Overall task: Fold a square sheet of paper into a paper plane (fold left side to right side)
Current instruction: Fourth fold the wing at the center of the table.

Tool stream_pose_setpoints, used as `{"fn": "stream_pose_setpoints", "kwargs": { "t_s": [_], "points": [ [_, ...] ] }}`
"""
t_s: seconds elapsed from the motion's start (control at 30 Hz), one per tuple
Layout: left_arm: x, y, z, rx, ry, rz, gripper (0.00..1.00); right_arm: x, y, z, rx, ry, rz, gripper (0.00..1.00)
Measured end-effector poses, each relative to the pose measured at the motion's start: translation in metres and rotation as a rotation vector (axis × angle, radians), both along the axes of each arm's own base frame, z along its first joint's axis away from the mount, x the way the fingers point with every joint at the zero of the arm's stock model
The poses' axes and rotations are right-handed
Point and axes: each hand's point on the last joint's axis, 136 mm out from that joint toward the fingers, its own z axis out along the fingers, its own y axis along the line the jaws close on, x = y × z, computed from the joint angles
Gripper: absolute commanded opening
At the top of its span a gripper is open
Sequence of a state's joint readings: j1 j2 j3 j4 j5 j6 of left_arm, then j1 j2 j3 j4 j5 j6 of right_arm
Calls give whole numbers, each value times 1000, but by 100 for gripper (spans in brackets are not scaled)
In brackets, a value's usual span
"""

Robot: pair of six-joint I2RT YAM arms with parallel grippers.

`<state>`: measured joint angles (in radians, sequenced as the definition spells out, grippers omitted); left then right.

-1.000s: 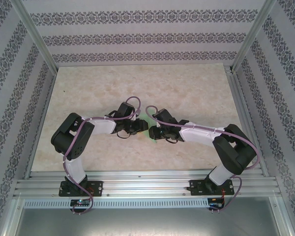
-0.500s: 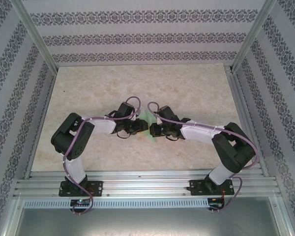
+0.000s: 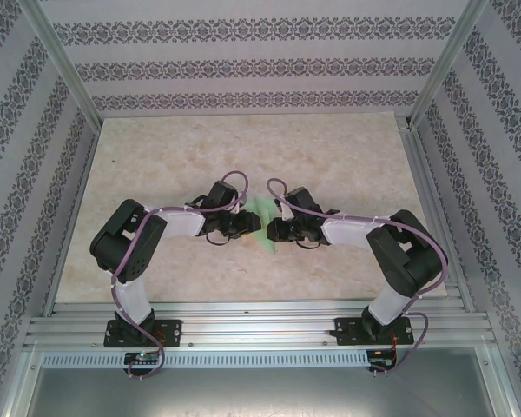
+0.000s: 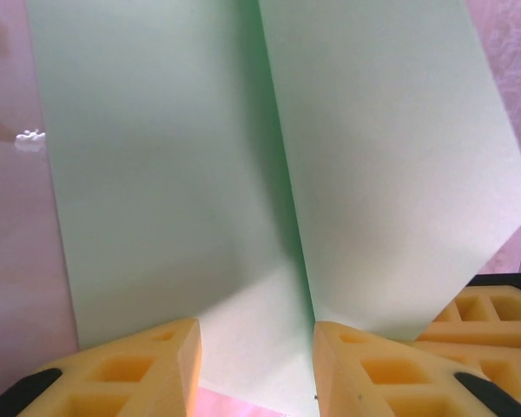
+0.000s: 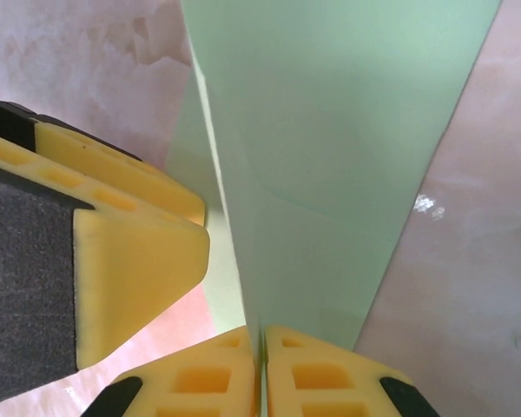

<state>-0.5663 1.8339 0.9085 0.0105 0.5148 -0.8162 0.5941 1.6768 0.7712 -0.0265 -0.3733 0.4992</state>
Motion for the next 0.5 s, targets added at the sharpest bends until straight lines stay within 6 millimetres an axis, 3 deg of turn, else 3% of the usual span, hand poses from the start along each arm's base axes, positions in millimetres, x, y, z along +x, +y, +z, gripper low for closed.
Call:
{"fn": "stream_pose_setpoints", "kwargs": {
  "t_s": [0.5],
  "points": [
    [0,0,0,1,-2,-2,40,2,-9,-11,48,27,-20,11]
  ]
}}
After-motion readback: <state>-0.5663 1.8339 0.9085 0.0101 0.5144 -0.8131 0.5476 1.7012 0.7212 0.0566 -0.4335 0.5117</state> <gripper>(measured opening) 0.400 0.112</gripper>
